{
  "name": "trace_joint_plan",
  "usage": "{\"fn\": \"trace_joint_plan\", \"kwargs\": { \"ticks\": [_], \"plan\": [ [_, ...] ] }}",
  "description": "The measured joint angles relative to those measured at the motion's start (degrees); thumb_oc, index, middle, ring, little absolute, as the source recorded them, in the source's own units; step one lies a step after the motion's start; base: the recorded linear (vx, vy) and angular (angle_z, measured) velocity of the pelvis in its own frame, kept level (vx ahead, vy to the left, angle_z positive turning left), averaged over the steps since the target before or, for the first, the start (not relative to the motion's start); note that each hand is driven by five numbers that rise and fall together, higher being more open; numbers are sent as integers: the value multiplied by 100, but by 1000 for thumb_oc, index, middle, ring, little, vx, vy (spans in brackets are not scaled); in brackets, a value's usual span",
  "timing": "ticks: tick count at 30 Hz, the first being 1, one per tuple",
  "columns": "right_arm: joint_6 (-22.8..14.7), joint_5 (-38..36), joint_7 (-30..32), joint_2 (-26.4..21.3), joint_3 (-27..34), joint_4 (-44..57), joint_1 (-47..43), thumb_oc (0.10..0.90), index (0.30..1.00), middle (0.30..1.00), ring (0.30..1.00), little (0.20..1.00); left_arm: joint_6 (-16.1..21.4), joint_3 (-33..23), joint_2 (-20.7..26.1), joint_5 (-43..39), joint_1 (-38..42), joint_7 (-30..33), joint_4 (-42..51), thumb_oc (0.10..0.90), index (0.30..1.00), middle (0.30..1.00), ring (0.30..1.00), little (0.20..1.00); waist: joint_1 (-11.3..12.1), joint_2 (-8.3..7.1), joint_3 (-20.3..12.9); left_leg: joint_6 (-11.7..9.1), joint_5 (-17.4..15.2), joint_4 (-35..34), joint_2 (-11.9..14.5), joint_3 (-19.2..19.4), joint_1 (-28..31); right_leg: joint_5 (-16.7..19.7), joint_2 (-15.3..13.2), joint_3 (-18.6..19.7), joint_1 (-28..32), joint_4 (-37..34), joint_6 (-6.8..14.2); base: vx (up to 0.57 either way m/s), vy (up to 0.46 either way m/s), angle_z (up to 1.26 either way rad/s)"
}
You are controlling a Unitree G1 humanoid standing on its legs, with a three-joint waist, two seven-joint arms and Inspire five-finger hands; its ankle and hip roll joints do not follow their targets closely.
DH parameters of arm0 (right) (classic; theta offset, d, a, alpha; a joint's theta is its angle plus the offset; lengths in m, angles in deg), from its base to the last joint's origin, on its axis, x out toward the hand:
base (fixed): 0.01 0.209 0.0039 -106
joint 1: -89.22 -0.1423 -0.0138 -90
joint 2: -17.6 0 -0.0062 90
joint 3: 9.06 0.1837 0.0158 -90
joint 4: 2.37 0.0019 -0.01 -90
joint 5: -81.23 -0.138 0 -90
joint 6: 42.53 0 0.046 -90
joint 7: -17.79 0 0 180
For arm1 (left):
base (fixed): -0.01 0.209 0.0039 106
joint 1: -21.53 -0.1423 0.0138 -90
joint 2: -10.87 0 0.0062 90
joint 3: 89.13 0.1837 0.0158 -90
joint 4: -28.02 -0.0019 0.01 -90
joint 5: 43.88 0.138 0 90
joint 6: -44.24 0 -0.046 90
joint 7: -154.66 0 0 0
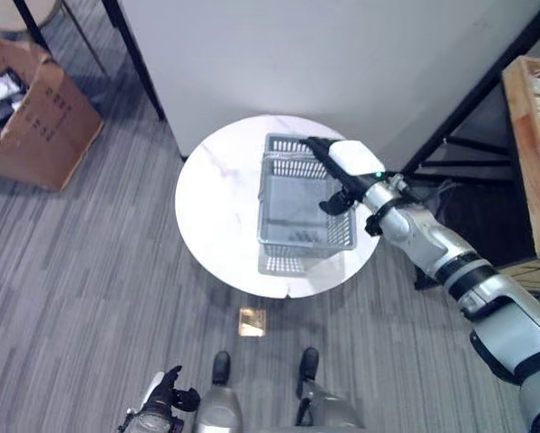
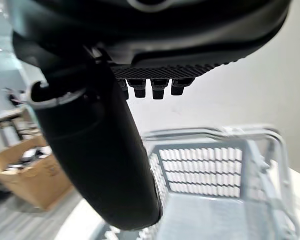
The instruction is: Get the vegetables into the basket
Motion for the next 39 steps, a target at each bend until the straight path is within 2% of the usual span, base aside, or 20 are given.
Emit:
{"fn": "trace_joint_plan", "kwargs": {
  "ticks": [4, 5, 8, 14, 20, 21, 22, 23, 24, 31, 39],
  "plan": [
    [119, -40, 82, 88, -87, -776, -337, 900, 1000, 1000, 1000, 1000, -5, 164, 18, -51, 18, 34, -25, 900, 1000, 1000, 1000, 1000, 18, 21, 59, 0, 0, 6, 5, -59, -61, 0, 9, -26, -41, 0, 0, -8, -4, 5],
    [141, -79, 110, 135, -85, -1264, -512, 900, 1000, 1000, 1000, 1000, 22, 162, 9, -73, 45, 74, -2, 900, 1000, 1000, 1000, 1000, 64, 60, 85, 0, 0, 7, 3, -68, -114, -1, 4, -49, -79, -1, 0, -23, 2, 5],
    [257, -101, 215, 125, -81, -1656, -737, 900, 1000, 1000, 1000, 1000, 59, 208, -8, -166, 119, 106, 13, 900, 1000, 1000, 1000, 1000, 84, 117, 187, -9, 8, 41, -4, -120, -212, -1, -9, -103, -129, 0, -1, -22, 3, 9],
    [251, -280, 340, 156, -79, -1920, -808, 900, 1000, 1000, 1000, 1000, 77, 378, -71, -222, 198, 190, 21, 900, 1000, 1000, 1000, 1000, 144, 241, 264, -18, 21, 74, -11, -205, -377, 0, -20, -184, -229, 0, -3, 0, 3, 7],
    [267, -322, 442, 173, -81, -1975, -1012, 900, 1000, 1000, 1000, 1000, 66, 448, -91, -222, 271, 240, 21, 900, 1000, 1000, 1000, 1000, 189, 264, 278, -18, 21, 83, -12, -214, -447, 1, -20, -192, -289, 0, -4, 1, 0, 1],
    [271, -328, 450, 251, -82, -2080, -1134, 641, 638, 638, 638, 638, 62, 547, -77, -221, 325, 250, 17, 900, 1000, 1000, 1000, 1000, 205, 270, 281, -19, 22, 87, -16, -232, -462, 1, -24, -208, -291, 0, -4, 3, -1, 4],
    [273, -329, 450, 273, -82, -2100, -1160, 582, 555, 555, 555, 555, 66, 556, -78, -221, 335, 253, 24, 900, 1000, 1000, 1000, 1000, 217, 271, 282, -19, 22, 90, -17, -235, -466, 1, -26, -213, -291, 0, -4, 3, -1, 5],
    [269, -329, 451, 307, -82, -2141, -1201, 582, 555, 555, 555, 555, 66, 574, -80, -221, 356, 266, 21, 900, 1000, 1000, 1000, 1000, 227, 271, 282, -19, 22, 98, -20, -247, -475, 1, -30, -224, -291, 0, -4, 6, 0, 8],
    [265, -329, 452, 337, -82, -2184, -1245, 400, 300, 300, 300, 300, 66, 587, -80, -220, 398, 297, 20, 900, 1000, 1000, 1000, 1000, 244, 271, 282, -21, 23, 109, -25, -279, -498, 0, -37, -251, -292, 0, -4, 8, 5, 11],
    [283, -557, 586, 502, -20, -2834, -1398, 400, 300, 300, 300, 300, 69, 608, -120, -221, 459, 333, 34, 900, 1000, 1000, 1000, 1000, 400, 280, 287, -4, 56, 145, -98, -408, -616, 0, -110, -362, -317, 0, -4, 10, 4, 10],
    [309, -541, 626, 615, 38, -3245, -1396, 400, 300, 300, 300, 300, 65, 787, -120, -212, 514, 349, 40, 900, 1000, 1000, 1000, 1000, 416, 296, 277, 11, 67, 186, -132, -483, -615, 0, -142, -435, -256, 1, -4, 5, 1, 4]
  ]
}}
